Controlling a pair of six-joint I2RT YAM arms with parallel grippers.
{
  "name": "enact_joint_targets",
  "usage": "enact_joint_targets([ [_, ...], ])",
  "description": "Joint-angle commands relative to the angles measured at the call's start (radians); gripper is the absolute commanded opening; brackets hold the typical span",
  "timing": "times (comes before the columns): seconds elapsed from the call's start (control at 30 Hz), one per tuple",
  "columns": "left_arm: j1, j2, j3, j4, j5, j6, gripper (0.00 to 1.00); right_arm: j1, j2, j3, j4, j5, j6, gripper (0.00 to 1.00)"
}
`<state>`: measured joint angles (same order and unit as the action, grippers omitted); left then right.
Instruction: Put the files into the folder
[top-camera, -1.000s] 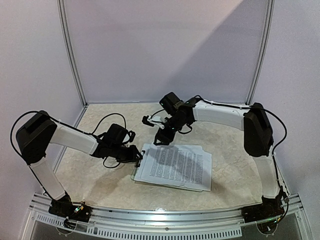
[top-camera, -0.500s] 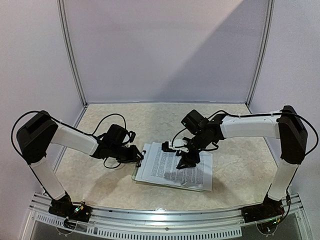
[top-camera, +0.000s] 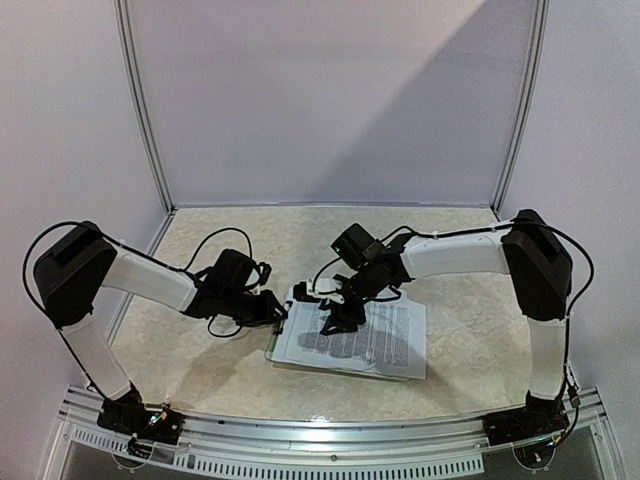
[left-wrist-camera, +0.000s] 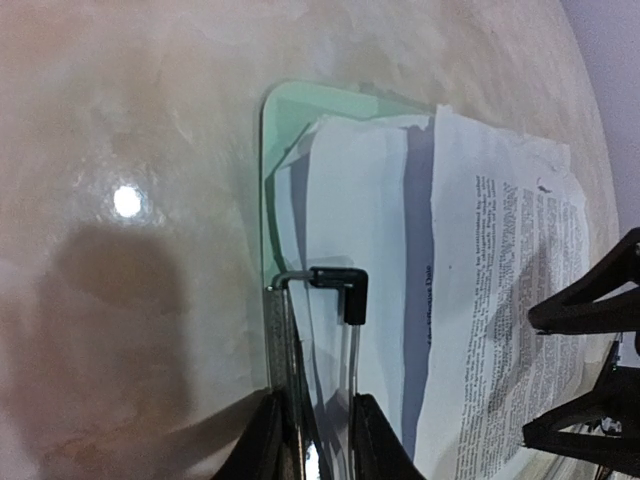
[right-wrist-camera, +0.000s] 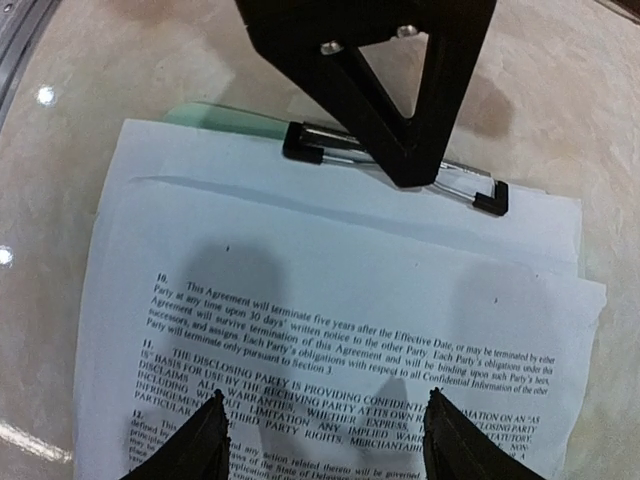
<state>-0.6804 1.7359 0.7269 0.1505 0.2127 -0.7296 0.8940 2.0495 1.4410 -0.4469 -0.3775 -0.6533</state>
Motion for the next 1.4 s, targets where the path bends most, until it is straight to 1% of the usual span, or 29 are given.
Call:
enact_joint_targets([
  [0.0,-0.030,0.048,-0.044,-0.052,0.007,-0.027,0.00,0.011,0.086,0.075,0.034,-0.026,0.067,0.66],
  [0.13,-0.042,0.060,-0.048,-0.030,0.011,-0.041,0.00,0.023,0.135,0.119,0.033,-0.023,0.091,0.66],
  [0.5,-0.053,0.071,-0.056,-0.005,0.013,-0.050,0.00,0.032,0.238,0.170,0.052,-0.037,0.130,0.65],
  [0.8,-0.054,0.073,-0.065,0.002,0.017,-0.051,0.00,0.033,0.268,0.205,0.074,-0.104,0.158,0.65],
  [0.93,-0.054,0.075,-0.067,0.002,0.014,-0.051,0.00,0.032,0.271,0.228,0.054,-0.129,0.156,0.64],
  [1.07,-0.054,0.088,-0.067,0.003,0.015,-0.050,0.00,0.030,0.222,0.216,0.028,-0.100,0.144,0.64],
  [1.13,-0.054,0.092,-0.066,0.001,0.017,-0.049,0.00,0.030,0.163,0.210,0.011,-0.097,0.135,0.65],
  [1.27,-0.054,0.095,-0.062,-0.003,0.012,-0.046,0.00,0.031,0.078,0.229,-0.063,-0.089,0.134,0.67],
  [1.37,-0.054,0.093,-0.060,-0.008,0.010,-0.046,0.00,0.030,0.012,0.215,-0.117,-0.046,0.133,0.67],
])
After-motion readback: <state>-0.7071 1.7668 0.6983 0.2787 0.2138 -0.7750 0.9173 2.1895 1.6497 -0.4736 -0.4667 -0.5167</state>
